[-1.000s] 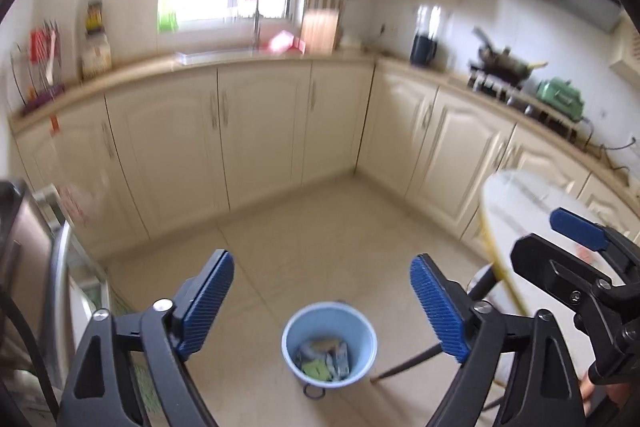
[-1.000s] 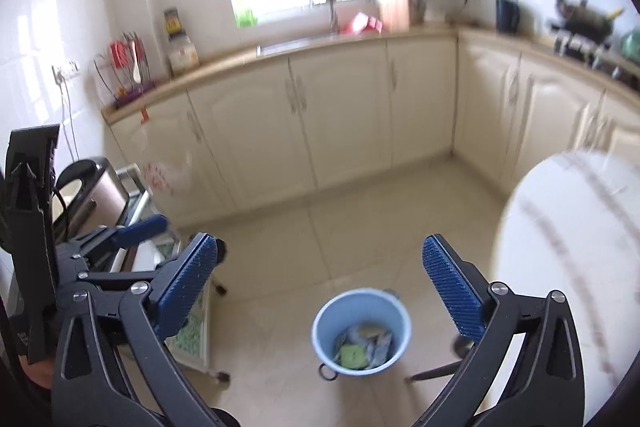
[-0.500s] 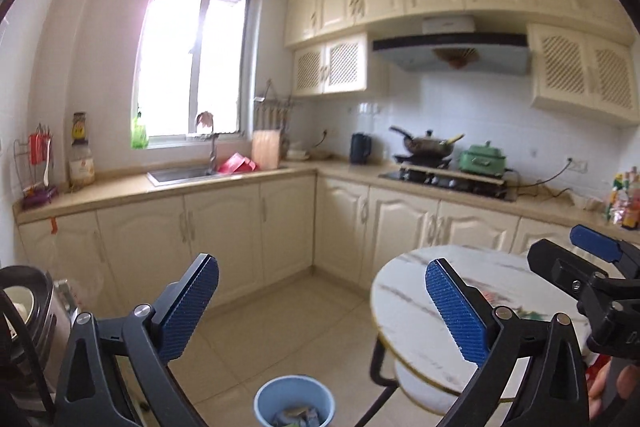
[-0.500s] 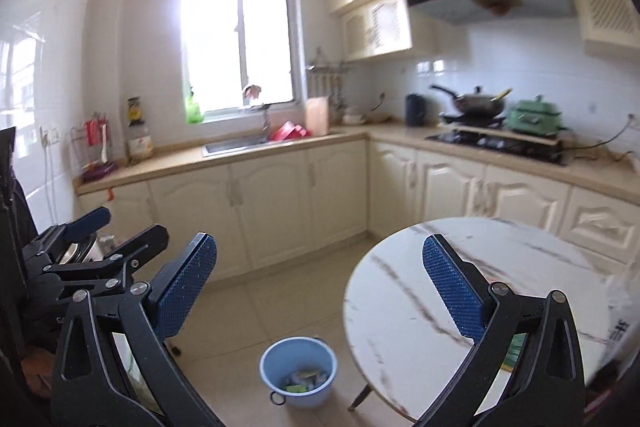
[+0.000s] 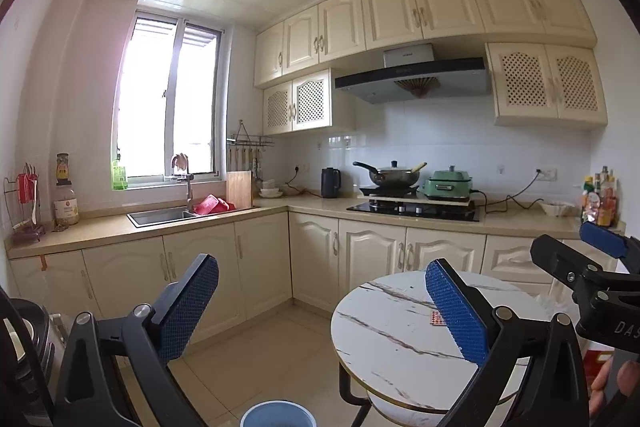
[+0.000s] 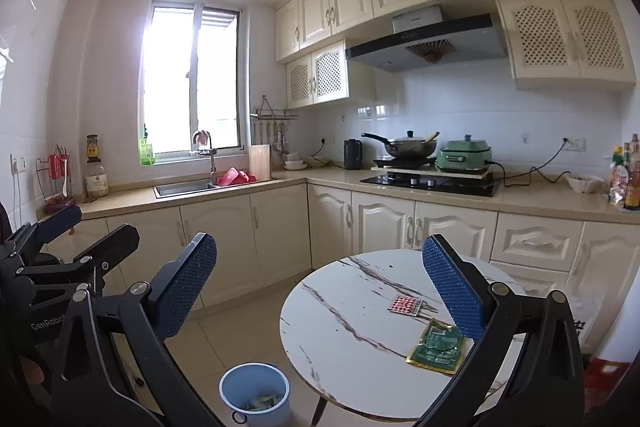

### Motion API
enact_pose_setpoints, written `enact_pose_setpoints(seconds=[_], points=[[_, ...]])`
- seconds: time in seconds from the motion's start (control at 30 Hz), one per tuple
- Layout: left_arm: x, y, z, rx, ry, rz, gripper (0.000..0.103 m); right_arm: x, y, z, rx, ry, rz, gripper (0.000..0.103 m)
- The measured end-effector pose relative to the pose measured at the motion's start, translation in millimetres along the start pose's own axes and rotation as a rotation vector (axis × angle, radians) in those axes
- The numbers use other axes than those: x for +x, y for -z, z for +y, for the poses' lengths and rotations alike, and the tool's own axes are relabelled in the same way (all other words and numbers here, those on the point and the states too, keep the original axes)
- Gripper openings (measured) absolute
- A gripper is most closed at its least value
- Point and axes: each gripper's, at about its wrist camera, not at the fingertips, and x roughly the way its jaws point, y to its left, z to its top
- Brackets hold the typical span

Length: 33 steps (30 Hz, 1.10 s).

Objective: Collect trash

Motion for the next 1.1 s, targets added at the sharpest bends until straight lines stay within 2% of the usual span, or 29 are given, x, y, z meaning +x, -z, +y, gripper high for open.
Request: enact_pose_setpoints(seconds=[0.2,0.4,0.5,0.57,0.7,0.83,0.93,1.1], points=[[30.5,-7.5,-15.6,0.003,0.025,0.035,0.102,4.0,4.8,-29.2,0.024,0.060,0.027,0.103],[83.5,-18.2,-24.2,0.016,0.065,0.124,0.102,26.9,25.2,-77.1,0.074,0.126,0.105,0.103],[111.4,-18.8,-28.3,0.019,0.072,0.184,0.102,46.7,46.4,-109.8,0.119,0.191,0.199,0.103],[133.1,-20.3,-33.9,0.018,0.080,0.227,0.102,67.0,67.0,-132.5,0.152,0.215,0.294,0.103],[174.9,-21.4,-44.3,0.026,0.101,0.320,0.102,110.7,114.2,-167.3,0.204,0.248,0.489,0.103],[222.7,-36.2,-58.6,0.042,0.120,0.388,0.102,153.0,160.3,-189.8,0.235,0.266,0.644,0.103],[257.9,-46.9,-65.1,0.048,0.125,0.433,0.102,176.0,179.1,-194.5,0.217,0.268,0.701,0.103],[298.0,-51.1,-66.1,0.057,0.129,0.484,0.102,215.8,192.0,-203.0,0.195,0.283,0.761,0.103]])
